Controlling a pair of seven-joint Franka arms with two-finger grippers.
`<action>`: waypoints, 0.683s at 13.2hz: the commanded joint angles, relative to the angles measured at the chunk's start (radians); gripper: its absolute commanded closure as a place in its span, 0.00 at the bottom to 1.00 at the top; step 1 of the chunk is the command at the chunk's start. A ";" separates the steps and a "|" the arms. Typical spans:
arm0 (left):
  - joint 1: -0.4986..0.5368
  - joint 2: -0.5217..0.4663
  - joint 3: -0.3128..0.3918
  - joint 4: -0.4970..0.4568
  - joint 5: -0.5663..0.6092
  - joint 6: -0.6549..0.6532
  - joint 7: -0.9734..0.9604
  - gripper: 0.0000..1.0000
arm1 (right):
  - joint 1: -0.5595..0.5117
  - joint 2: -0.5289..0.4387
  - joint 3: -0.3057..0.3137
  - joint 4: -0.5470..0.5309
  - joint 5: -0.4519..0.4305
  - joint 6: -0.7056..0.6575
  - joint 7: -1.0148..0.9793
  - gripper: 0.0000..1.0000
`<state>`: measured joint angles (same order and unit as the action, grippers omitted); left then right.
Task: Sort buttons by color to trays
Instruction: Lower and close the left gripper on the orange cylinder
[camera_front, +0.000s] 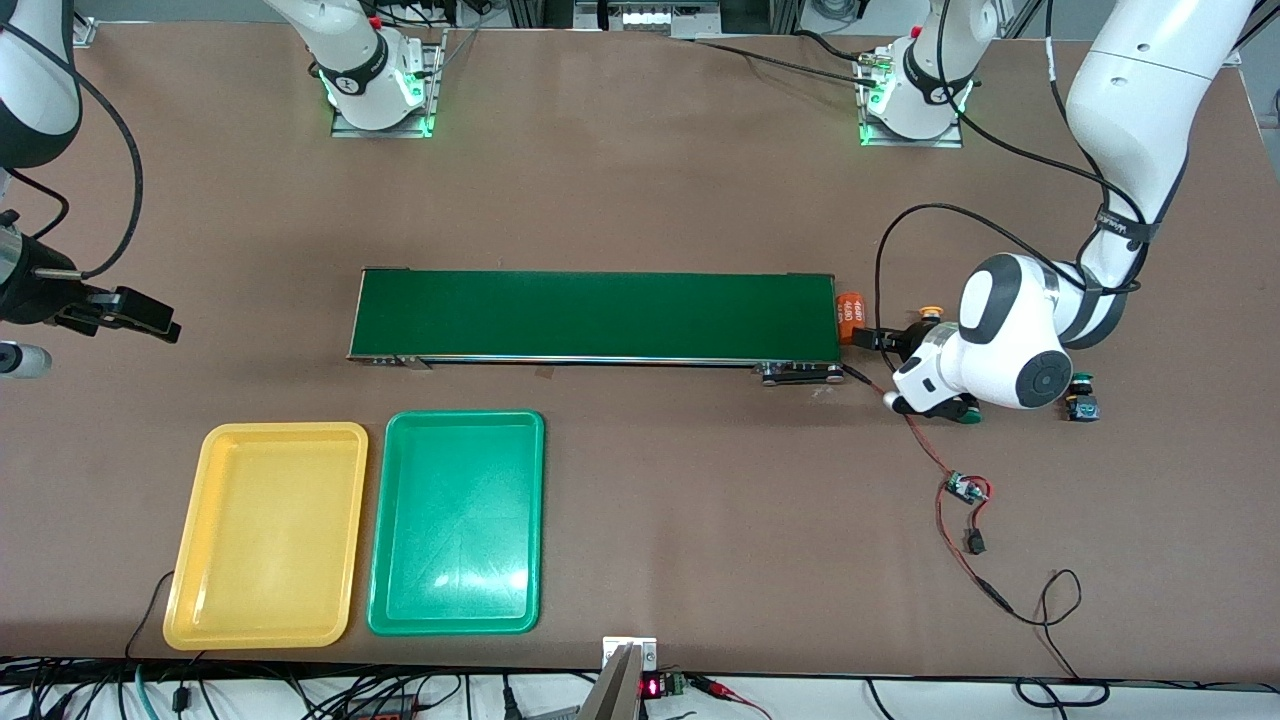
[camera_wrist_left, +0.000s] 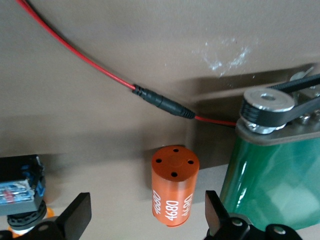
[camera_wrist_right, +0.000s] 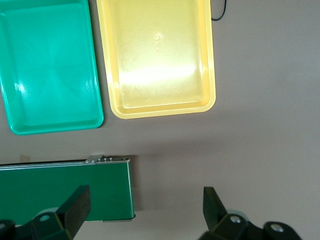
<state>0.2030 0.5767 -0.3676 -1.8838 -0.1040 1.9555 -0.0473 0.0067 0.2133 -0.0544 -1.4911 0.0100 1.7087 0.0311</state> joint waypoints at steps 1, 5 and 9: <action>0.032 -0.017 -0.013 -0.032 -0.026 0.010 0.076 0.00 | -0.014 0.003 0.002 0.011 -0.001 0.002 -0.025 0.00; 0.038 -0.018 -0.013 -0.054 -0.026 0.023 0.093 0.00 | -0.024 0.003 0.002 0.011 0.002 0.008 -0.025 0.00; 0.027 -0.017 -0.014 -0.093 -0.026 0.083 0.095 0.00 | -0.028 0.001 0.004 0.011 0.004 0.002 -0.034 0.00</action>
<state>0.2291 0.5767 -0.3749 -1.9426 -0.1040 2.0042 0.0232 -0.0152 0.2134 -0.0548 -1.4911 0.0101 1.7138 0.0192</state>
